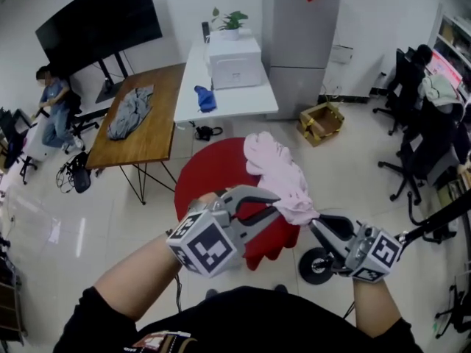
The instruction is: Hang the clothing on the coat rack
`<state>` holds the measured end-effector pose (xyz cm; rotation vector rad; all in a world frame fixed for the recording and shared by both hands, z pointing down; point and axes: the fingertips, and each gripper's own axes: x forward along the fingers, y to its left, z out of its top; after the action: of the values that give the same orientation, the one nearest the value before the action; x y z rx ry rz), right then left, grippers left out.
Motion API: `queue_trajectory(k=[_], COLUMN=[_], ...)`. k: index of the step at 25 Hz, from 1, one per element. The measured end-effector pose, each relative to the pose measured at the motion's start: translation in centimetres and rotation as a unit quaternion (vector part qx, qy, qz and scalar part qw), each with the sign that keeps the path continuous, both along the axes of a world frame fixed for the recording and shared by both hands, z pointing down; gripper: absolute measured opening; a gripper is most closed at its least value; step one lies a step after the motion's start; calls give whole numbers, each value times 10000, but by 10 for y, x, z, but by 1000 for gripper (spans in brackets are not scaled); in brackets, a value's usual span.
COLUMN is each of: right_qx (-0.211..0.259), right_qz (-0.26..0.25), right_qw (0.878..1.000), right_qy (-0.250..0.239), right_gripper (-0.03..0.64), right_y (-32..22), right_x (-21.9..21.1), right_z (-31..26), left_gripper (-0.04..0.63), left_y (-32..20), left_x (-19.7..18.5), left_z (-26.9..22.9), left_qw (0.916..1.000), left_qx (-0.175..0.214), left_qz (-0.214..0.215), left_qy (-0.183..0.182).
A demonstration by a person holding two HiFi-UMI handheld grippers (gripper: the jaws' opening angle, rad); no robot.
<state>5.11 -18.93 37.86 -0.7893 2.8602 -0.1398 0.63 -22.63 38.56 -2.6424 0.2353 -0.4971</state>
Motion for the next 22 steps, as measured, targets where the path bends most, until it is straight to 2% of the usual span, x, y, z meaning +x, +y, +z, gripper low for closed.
queue_trajectory(k=[5, 10, 13, 17, 22], right_qx=[672, 1003, 1322, 1477, 1674], right_qz=[213, 289, 537, 834, 1546], right_qw=[9961, 9914, 9873, 9836, 9721], right_qy=[-522, -785, -697, -615, -552], right_gripper=[16, 17, 17, 17, 15], right_y=[19, 54, 79, 111, 162], right_x=[27, 45, 61, 76, 118], right_z=[-80, -136, -166, -185, -203], left_gripper=[17, 17, 17, 17, 17], left_y=[20, 58, 81, 111, 160], left_x=[30, 49, 67, 85, 132], left_z=[-75, -129, -157, -178, -196], left_qw=[9963, 9886, 9800, 9707, 9497], left_qx=[500, 750, 681, 410, 382], left_qz=[570, 1128, 1630, 2004, 2743], left_qy=[401, 652, 915, 1264, 1462])
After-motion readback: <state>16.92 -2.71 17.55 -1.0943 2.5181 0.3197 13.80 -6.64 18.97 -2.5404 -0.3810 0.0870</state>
